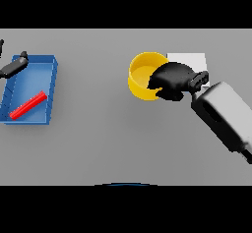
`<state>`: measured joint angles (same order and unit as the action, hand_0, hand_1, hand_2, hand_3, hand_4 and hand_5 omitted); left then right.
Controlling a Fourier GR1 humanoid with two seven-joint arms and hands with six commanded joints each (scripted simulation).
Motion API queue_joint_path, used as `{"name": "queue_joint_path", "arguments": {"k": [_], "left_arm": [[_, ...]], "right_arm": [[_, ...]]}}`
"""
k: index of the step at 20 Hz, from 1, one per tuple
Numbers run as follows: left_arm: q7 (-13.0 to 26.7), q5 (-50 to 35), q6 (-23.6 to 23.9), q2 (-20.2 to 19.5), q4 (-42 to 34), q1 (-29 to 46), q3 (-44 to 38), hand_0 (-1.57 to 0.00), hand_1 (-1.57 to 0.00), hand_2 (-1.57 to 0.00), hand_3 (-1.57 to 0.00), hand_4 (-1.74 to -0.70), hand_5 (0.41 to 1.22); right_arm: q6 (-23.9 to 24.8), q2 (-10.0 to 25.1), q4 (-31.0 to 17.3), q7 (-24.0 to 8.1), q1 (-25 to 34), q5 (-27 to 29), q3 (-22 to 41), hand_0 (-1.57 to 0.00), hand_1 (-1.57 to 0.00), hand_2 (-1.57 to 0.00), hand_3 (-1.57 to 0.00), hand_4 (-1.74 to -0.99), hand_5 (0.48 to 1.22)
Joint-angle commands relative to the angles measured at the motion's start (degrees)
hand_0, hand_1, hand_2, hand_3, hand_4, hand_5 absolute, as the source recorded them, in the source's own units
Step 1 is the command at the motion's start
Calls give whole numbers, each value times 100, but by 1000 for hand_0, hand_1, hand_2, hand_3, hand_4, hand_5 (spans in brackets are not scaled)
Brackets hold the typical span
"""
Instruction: Pick up the red beaker and tilt it to pour out 1 green nut into yellow bowl. Pick up the yellow bowl and place it on the metallic measuring scale.
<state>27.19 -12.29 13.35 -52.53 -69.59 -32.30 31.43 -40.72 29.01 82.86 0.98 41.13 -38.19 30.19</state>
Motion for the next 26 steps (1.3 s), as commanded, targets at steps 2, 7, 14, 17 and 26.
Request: {"name": "queue_joint_path", "arguments": {"k": [2,7,14,17,26], "left_arm": [[1,-24,14,25,-58,35,8,1,1,1,1,-809,735],[196,-1,68,-109,-235,57,0,1,1,1,1,-804,735],[403,-40,73,-228,-401,140,-17,1,1,1,1,-832,773],[427,-84,69,-208,-407,136,-37,1,1,1,1,-823,765],[427,-1,65,-168,-341,93,17,1,1,1,1,-796,733]], "right_arm": [[173,165,-125,77,82,-89,-83,-1570,-1570,-1567,-1318,-1720,1220],[620,455,-805,215,296,-226,-336,-1571,-1571,-1570,-1239,-1720,1221],[1112,581,-1961,435,407,-139,-537,-1571,-1571,-1571,-1172,-1720,1221],[1384,499,-2563,381,512,-204,-547,-1571,-1571,-1571,-1211,-1722,1221],[2099,176,-3980,676,769,-329,-451,-1571,-1518,-1563,-1482,-1727,1221]]}}
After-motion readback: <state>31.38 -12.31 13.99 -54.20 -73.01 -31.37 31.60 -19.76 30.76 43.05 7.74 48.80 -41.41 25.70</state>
